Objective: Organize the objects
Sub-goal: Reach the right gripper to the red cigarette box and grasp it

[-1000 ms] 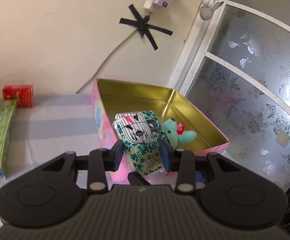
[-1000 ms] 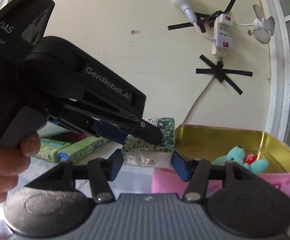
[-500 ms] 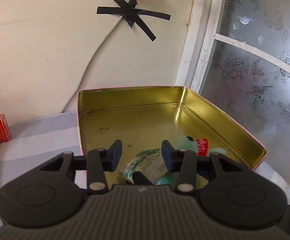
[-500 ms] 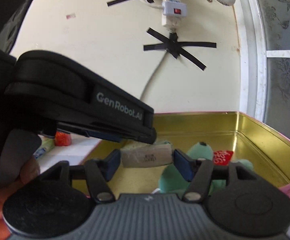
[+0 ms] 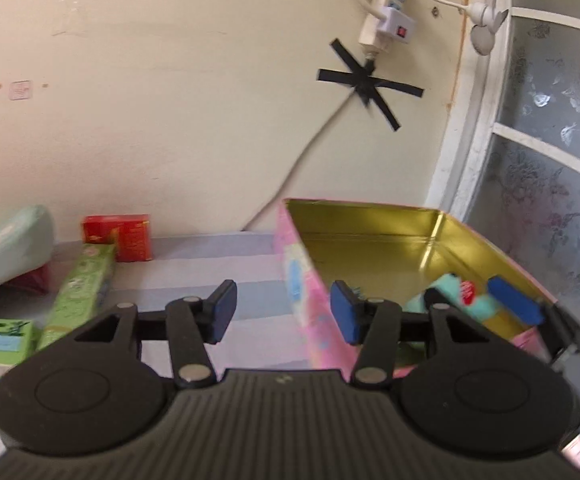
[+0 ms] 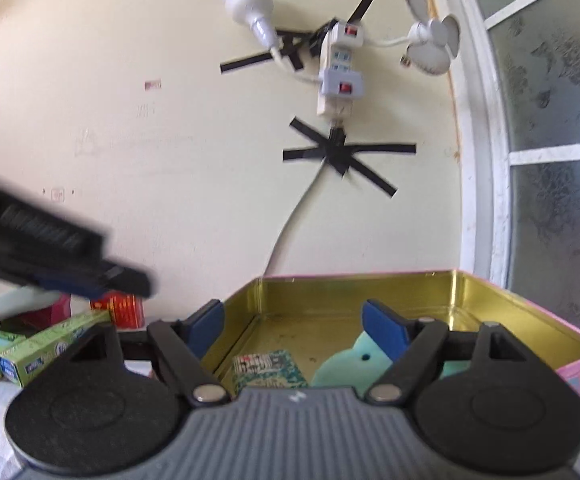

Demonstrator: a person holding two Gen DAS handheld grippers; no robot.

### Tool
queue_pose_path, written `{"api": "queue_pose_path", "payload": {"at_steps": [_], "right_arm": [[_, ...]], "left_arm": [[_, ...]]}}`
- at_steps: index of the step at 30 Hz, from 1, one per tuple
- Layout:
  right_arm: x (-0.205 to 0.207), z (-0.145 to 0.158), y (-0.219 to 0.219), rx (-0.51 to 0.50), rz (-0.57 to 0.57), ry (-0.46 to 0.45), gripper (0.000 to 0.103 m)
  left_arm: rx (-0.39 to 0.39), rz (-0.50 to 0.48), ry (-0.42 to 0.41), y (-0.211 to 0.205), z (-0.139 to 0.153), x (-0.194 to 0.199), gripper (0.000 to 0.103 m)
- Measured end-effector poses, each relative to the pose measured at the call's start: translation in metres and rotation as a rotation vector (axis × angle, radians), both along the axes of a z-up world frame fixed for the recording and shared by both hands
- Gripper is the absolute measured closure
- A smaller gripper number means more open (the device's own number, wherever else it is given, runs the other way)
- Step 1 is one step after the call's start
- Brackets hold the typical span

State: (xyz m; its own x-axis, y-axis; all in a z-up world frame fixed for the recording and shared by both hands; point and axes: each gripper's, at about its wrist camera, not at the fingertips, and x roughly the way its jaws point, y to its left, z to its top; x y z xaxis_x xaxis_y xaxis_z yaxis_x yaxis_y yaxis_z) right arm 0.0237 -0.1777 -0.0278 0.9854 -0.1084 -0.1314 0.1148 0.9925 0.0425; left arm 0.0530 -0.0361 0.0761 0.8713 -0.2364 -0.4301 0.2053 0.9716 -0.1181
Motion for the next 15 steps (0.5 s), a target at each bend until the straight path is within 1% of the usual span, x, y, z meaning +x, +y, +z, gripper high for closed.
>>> {"api": "queue_pose_path", "payload": {"at_steps": [2,4,7,9,10,12,15], "right_arm": [[-0.006,0.001,0.003,-0.005,-0.002,-0.013,0.024],[-0.009,0.002,0.009,-0.020,0.006,-0.015,0.024],[-0.010,0.003,0.019,-0.040,0.026,-0.006,0.024],[-0.012,0.006,0.028,-0.047,0.049,0.000,0.024],[-0.014,0.008,0.035,-0.054,0.061,-0.002,0.024],[-0.017,0.013,0.048,-0.066,0.094,-0.006,0.024],[-0.013,0.024,0.073,-0.057,0.185,0.013,0.024]], "left_arm": [[0.035,0.041,0.030,0.021,-0.015,-0.008,0.049],[0.059,0.080,0.081,0.046,-0.033,-0.014,0.049],[0.086,0.148,0.153,0.084,-0.058,-0.022,0.049],[0.095,0.187,0.194,0.105,-0.069,-0.024,0.049],[0.097,0.197,0.181,0.114,-0.070,-0.027,0.049],[0.106,0.224,0.180,0.127,-0.070,-0.029,0.049],[0.043,0.239,0.177,0.146,-0.069,-0.027,0.049]]}}
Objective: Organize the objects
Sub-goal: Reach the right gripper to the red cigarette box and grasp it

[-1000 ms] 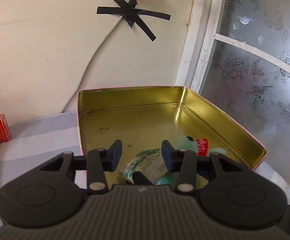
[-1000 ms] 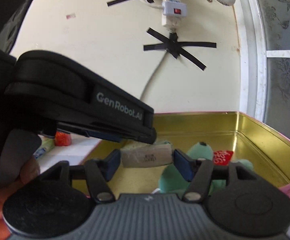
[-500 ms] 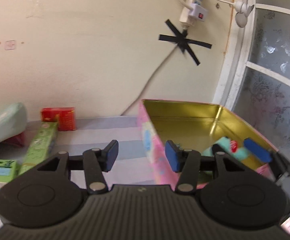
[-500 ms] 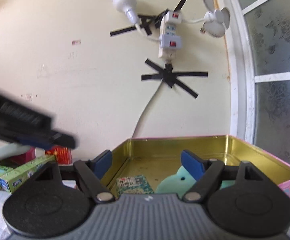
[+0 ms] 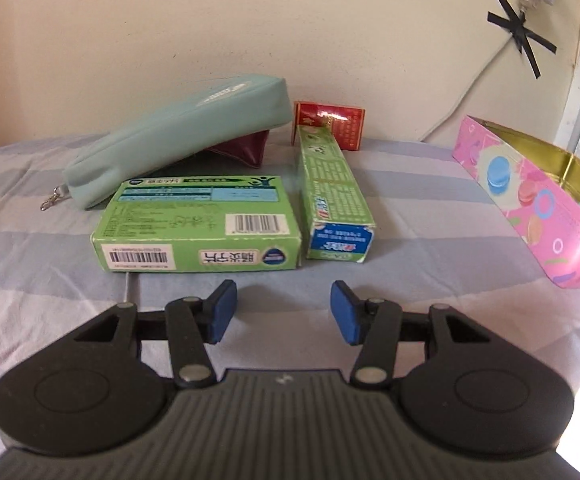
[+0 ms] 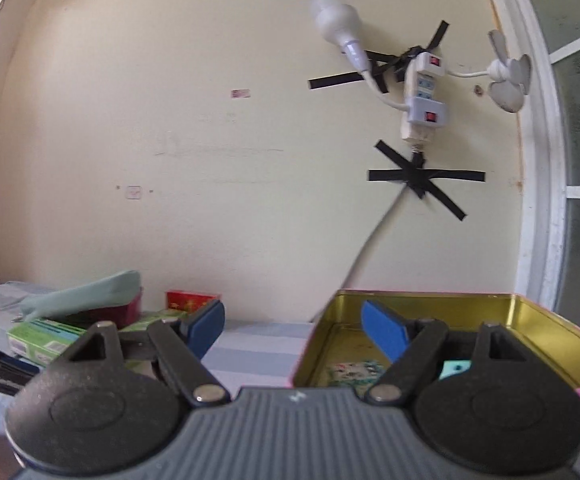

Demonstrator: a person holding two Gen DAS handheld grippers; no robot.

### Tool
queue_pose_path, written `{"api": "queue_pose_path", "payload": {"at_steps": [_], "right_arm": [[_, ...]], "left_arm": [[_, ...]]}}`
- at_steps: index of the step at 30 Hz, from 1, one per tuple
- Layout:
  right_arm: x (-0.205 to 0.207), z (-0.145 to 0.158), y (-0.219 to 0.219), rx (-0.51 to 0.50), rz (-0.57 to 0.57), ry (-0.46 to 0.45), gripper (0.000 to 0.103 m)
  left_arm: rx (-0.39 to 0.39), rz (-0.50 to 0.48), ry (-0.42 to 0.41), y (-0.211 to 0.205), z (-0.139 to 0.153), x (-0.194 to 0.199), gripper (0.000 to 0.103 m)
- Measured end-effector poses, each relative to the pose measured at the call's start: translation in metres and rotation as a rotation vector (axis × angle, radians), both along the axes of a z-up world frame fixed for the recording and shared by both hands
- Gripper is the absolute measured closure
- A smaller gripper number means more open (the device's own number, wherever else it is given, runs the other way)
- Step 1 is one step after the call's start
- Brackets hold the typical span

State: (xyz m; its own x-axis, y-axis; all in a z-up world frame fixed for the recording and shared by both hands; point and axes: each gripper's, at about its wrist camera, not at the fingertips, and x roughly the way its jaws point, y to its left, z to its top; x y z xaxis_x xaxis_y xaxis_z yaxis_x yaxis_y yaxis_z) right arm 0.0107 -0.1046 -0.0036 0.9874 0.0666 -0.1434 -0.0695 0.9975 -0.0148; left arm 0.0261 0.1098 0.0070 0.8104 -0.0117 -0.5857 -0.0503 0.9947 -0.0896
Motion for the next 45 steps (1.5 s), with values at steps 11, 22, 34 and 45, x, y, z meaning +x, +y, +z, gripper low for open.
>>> {"api": "queue_pose_path", "payload": {"at_steps": [11,22,34,45], "right_arm": [[0.163,0.024,0.099,0.115,0.185,0.286,0.012],[0.346,-0.021,0.132,0.253,0.049,0.643,0.000],[0.344,-0.040,0.134,0.187,0.019,0.594,0.008],[0.260,-0.010,0.103,0.097,-0.015,0.465,0.008]], "left_arm": [[-0.120,-0.049,-0.043,0.011,0.000,-0.001,0.042],[-0.157,-0.065,0.009,0.014,0.001,0.007,0.036],[-0.181,-0.078,0.011,0.018,0.003,0.007,0.028],[-0.187,-0.078,0.010,0.023,0.002,0.008,0.028]]}}
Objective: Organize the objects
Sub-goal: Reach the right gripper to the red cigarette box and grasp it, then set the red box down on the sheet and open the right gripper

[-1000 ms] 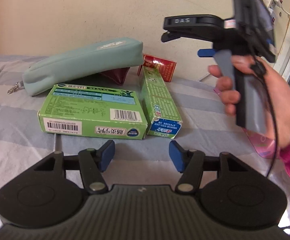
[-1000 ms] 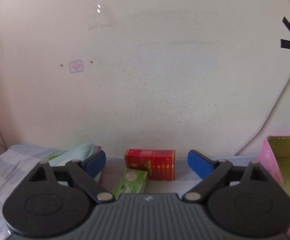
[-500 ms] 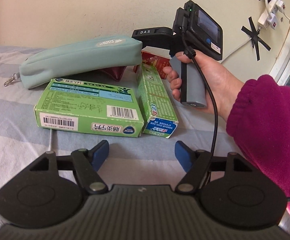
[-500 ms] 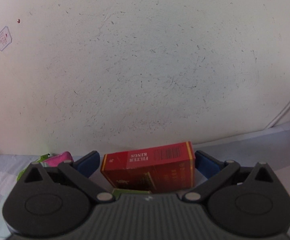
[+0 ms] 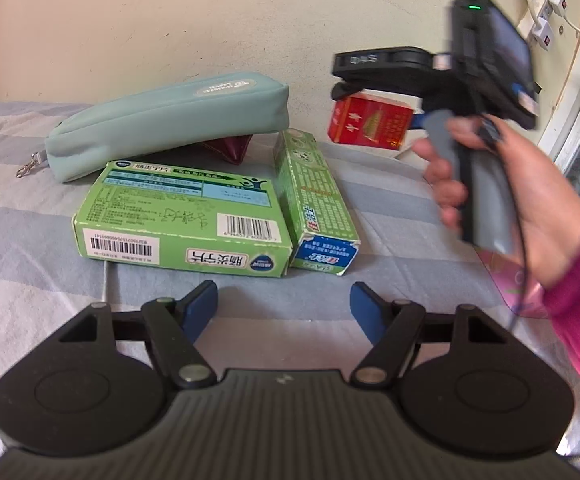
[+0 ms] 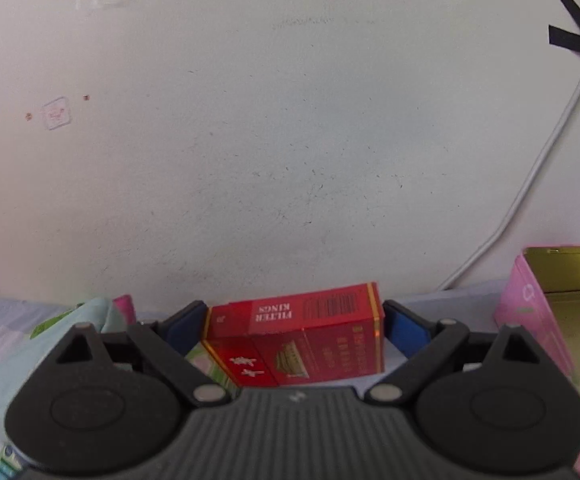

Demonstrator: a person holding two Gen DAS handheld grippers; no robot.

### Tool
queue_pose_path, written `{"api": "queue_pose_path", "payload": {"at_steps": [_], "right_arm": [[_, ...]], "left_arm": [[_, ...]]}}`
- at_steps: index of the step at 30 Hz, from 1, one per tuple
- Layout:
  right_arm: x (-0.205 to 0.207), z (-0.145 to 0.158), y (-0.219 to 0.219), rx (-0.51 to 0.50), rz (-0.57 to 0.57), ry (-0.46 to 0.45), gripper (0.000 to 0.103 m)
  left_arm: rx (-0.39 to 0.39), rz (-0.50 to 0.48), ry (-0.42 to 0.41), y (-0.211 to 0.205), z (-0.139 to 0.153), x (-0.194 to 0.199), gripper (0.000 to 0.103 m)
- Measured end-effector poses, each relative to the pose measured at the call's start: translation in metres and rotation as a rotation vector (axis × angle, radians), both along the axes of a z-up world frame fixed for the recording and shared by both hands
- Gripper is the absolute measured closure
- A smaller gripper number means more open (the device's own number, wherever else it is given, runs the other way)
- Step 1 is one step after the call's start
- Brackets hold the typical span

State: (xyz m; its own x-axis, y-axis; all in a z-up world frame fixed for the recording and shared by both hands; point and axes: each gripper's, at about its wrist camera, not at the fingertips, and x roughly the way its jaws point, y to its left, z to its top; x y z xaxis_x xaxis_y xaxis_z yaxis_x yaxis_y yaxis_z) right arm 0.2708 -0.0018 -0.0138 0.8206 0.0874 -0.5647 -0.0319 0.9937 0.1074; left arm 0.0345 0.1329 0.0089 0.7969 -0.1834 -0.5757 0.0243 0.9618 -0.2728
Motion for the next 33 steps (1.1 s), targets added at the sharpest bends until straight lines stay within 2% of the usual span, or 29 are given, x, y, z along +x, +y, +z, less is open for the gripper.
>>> {"api": "queue_pose_path", "payload": {"at_steps": [5,10,14,16,19,22,26,30,33], "right_arm": [[-0.084,0.007,-0.008,-0.017,0.151,0.002,0.008],[-0.158,0.011,-0.028,-0.005,0.312,0.124,0.008],[-0.173,0.013,-0.023,0.004,0.366,0.223,0.007],[-0.181,0.011,-0.014,-0.002,0.373,0.242,0.007],[-0.175,0.004,-0.001,0.033,0.366,0.220,0.001],[-0.166,-0.003,-0.004,0.106,0.334,0.166,0.000],[-0.177,-0.002,-0.021,0.170,0.291,0.067,0.000],[-0.198,-0.003,-0.044,0.187,0.263,-0.001,0.000],[-0.203,-0.006,-0.053,0.205,0.250,-0.007,0.002]], "left_arm": [[-0.052,0.015,0.004,0.008,0.000,-0.003,0.028],[-0.091,0.030,0.005,0.015,0.000,-0.007,0.028],[-0.089,0.033,0.001,0.013,0.000,-0.006,0.028],[-0.095,0.031,-0.005,0.014,-0.001,-0.006,0.028],[-0.156,0.015,-0.023,0.021,-0.001,-0.009,0.028],[-0.208,0.023,-0.036,0.027,-0.001,-0.011,0.028],[-0.269,-0.003,-0.051,0.028,0.001,-0.012,0.028],[-0.274,-0.081,-0.090,0.019,0.006,-0.016,0.028],[-0.266,-0.161,-0.109,0.007,0.008,-0.017,0.028]]}}
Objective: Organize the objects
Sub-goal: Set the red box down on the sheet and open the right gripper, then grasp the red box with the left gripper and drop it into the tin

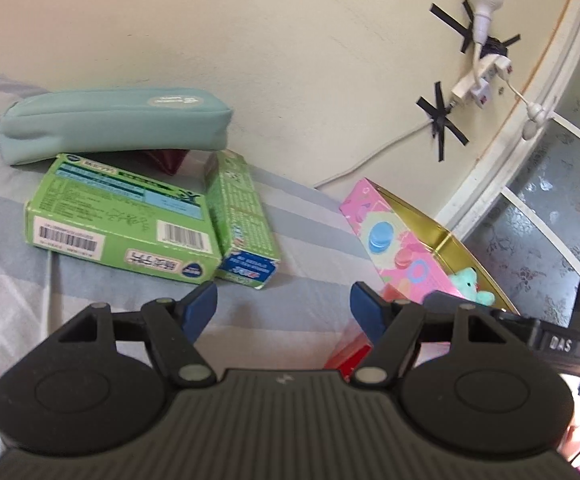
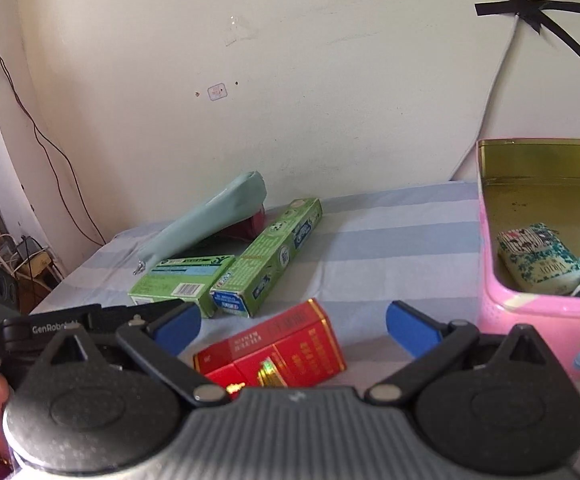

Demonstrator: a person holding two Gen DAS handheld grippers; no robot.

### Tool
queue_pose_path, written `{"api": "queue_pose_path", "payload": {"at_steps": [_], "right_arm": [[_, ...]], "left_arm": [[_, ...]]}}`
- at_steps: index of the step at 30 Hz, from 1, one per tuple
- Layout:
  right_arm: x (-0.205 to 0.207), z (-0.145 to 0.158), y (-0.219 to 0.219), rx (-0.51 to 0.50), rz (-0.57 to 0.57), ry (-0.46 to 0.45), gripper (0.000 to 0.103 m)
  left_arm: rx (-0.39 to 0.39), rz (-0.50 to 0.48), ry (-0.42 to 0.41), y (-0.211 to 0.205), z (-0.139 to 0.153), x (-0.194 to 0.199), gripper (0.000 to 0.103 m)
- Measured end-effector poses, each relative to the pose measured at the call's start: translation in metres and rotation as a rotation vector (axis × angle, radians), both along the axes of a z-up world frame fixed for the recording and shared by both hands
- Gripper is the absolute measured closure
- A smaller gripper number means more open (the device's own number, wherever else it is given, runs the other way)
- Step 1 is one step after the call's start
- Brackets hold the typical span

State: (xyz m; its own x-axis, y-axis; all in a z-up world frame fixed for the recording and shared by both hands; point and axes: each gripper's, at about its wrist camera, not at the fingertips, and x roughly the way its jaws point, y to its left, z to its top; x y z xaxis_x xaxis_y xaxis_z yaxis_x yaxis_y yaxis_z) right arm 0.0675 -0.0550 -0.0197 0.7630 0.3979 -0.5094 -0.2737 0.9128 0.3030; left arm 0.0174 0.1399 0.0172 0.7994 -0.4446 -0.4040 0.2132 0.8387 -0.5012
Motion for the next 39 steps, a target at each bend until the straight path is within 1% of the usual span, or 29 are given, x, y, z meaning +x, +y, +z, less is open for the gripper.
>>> {"api": "queue_pose_path", "payload": {"at_steps": [1,2,3,4,6,9,12,15,17,19,20,22,24,26,28,29,30,32,36,39], "right_arm": [[0.003,0.000,0.000,-0.005,-0.012,0.004,0.005],[0.007,0.000,-0.001,-0.003,-0.025,0.010,0.011],[0.011,0.001,-0.001,0.008,-0.035,0.019,0.014],[0.016,0.000,-0.001,0.018,-0.045,0.030,0.016],[0.025,-0.001,0.003,-0.005,-0.062,0.047,0.022],[0.030,-0.006,0.006,-0.037,-0.056,0.058,0.026],[0.024,-0.010,0.006,-0.077,-0.064,0.051,0.027],[0.012,-0.010,-0.003,-0.081,-0.064,0.049,0.027],[-0.002,-0.009,-0.011,-0.100,-0.070,0.038,0.026],[-0.019,-0.011,-0.021,-0.122,-0.079,0.043,0.026],[-0.026,-0.014,-0.026,-0.129,-0.082,0.054,0.026],[-0.042,-0.022,-0.038,-0.117,-0.091,0.074,0.026],[-0.057,-0.027,-0.053,-0.072,-0.104,0.078,0.025],[-0.068,-0.028,-0.062,-0.056,-0.104,0.061,0.024],[-0.075,-0.026,-0.062,-0.066,-0.073,0.032,0.019],[-0.077,-0.026,-0.059,-0.075,-0.050,0.022,0.017],[-0.078,-0.025,-0.056,-0.089,-0.024,0.015,0.014],[-0.078,-0.025,-0.042,-0.127,0.014,0.004,0.012],[-0.074,-0.032,-0.014,-0.207,0.100,0.008,0.011],[-0.069,-0.037,0.003,-0.277,0.127,0.012,0.011]], "left_arm": [[0.012,-0.021,-0.012,-0.005,0.000,-0.001,0.028],[0.031,-0.044,-0.028,-0.011,0.001,-0.003,0.028],[0.050,-0.066,-0.043,-0.016,0.002,-0.005,0.028],[0.071,-0.087,-0.059,-0.022,0.002,-0.007,0.028],[0.109,-0.130,-0.083,-0.033,0.002,-0.011,0.028],[0.140,-0.208,-0.104,-0.046,0.000,-0.014,0.028],[0.158,-0.305,-0.130,-0.057,-0.001,-0.019,0.028],[0.199,-0.370,-0.176,-0.068,-0.001,-0.028,0.028],[0.194,-0.423,-0.191,-0.072,-0.001,-0.031,0.028],[0.177,-0.480,-0.178,-0.074,-0.002,-0.032,0.028],[0.183,-0.495,-0.178,-0.076,-0.002,-0.033,0.028],[0.178,-0.502,-0.191,-0.075,-0.001,-0.035,0.028],[0.109,-0.473,-0.176,-0.064,0.001,-0.030,0.028],[0.011,-0.433,-0.131,-0.049,0.000,-0.020,0.028],[-0.072,-0.393,-0.075,-0.037,-0.002,-0.010,0.028],[-0.104,-0.379,-0.043,-0.033,-0.004,-0.005,0.028],[-0.118,-0.369,-0.018,-0.032,-0.006,-0.002,0.028],[-0.107,-0.355,0.014,-0.036,-0.008,0.002,0.029],[-0.045,-0.356,0.050,-0.051,-0.008,0.006,0.029],[-0.018,-0.359,0.074,-0.064,-0.010,0.009,0.029]]}}
